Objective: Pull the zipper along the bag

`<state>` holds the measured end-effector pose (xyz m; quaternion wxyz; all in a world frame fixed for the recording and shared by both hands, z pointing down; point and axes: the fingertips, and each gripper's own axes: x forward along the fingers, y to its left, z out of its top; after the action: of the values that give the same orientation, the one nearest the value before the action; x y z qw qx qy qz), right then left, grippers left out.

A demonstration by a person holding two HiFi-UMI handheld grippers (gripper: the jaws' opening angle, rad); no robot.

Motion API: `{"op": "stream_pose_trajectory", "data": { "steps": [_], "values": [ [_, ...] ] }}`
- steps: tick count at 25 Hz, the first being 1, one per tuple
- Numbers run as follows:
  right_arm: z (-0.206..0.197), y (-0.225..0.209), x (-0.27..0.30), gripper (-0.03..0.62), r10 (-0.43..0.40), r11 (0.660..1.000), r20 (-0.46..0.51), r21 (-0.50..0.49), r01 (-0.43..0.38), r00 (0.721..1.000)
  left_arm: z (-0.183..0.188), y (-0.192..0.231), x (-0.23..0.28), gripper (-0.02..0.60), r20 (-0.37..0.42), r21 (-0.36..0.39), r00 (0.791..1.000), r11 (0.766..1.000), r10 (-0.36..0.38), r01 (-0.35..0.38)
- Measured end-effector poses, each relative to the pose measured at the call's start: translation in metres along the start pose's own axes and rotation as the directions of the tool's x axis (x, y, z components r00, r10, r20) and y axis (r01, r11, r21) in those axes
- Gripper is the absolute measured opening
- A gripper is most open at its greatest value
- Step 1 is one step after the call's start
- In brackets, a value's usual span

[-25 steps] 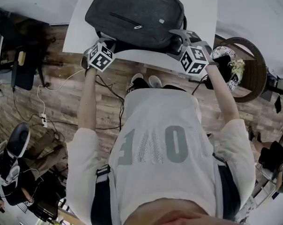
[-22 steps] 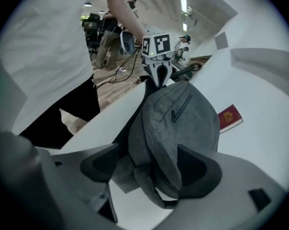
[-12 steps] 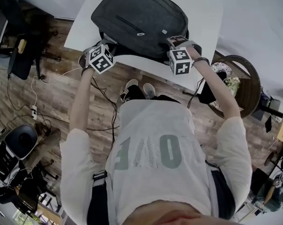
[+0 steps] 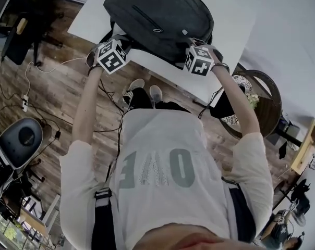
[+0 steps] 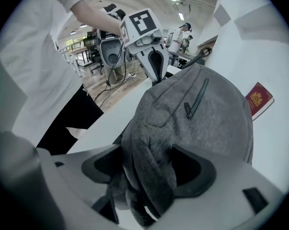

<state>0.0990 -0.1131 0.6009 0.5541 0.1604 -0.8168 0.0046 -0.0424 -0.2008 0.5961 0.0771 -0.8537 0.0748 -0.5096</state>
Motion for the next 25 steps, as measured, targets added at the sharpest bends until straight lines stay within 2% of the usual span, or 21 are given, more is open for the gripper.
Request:
{"op": "stream_pose_trajectory", "data": {
  "steps": [6,11,17,21,25],
  "values": [
    [0.000,0.002,0.003,0.353,0.007,1.000,0.026,0.016,-0.007,1.000,0.027,-0.043,0.007,0.028,0.022,0.003,0.999,1.000,-0.024,0.024],
    [0.011,0.004,0.005,0.347,-0.003,0.999,0.044,0.045,0.001,0.999,0.031,-0.053,0.006,0.028,0.048,-0.097,0.999,0.995,-0.008,0.013],
    [0.051,0.020,0.017,0.342,-0.033,0.992,0.077,0.127,0.023,0.996,0.038,-0.080,0.000,0.028,0.089,-0.135,0.995,0.989,-0.049,0.061],
    [0.074,0.027,0.025,0.341,-0.057,0.982,0.104,0.183,0.037,0.993,0.036,-0.083,-0.008,0.029,0.116,-0.244,0.993,0.969,-0.011,0.040],
    [0.083,0.029,0.027,0.341,-0.066,0.979,0.112,0.199,0.043,0.992,0.034,-0.084,-0.016,0.028,0.129,-0.274,0.992,0.961,0.009,0.027]
  ]
}}
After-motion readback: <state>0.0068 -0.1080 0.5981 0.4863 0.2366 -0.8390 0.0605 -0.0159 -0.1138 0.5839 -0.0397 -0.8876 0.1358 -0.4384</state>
